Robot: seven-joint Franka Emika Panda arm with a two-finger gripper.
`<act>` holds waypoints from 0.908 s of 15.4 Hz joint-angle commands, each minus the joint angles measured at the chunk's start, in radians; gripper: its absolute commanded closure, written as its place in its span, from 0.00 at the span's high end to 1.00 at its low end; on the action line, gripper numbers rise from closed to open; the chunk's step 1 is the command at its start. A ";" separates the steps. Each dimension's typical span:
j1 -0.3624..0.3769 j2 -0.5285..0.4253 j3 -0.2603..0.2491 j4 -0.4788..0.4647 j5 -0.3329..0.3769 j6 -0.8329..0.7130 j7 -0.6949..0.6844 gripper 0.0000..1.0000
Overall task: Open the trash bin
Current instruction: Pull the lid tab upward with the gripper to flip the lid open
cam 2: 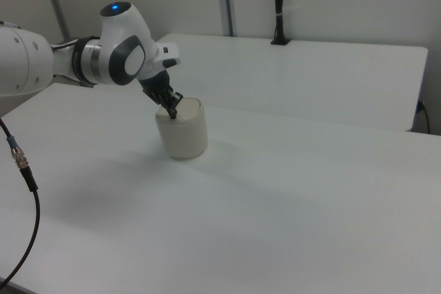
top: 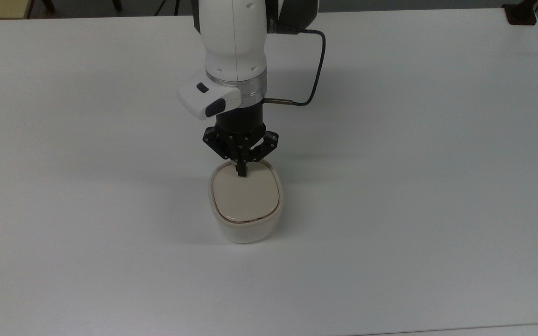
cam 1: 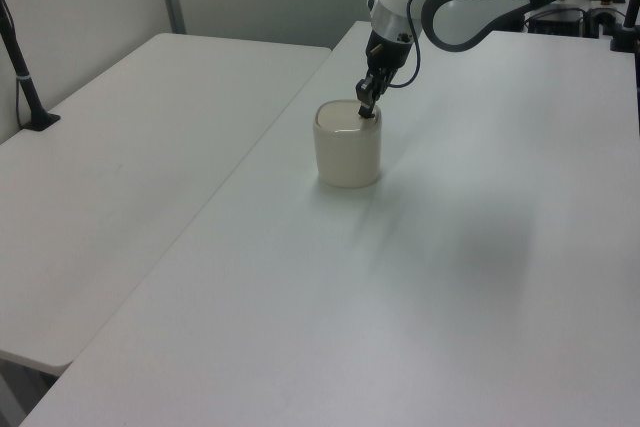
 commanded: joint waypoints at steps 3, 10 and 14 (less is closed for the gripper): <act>-0.009 -0.042 -0.004 0.008 -0.014 -0.064 0.028 0.11; -0.018 -0.133 -0.002 0.083 -0.010 -0.340 0.043 1.00; -0.027 -0.194 -0.004 0.081 -0.010 -0.449 0.043 1.00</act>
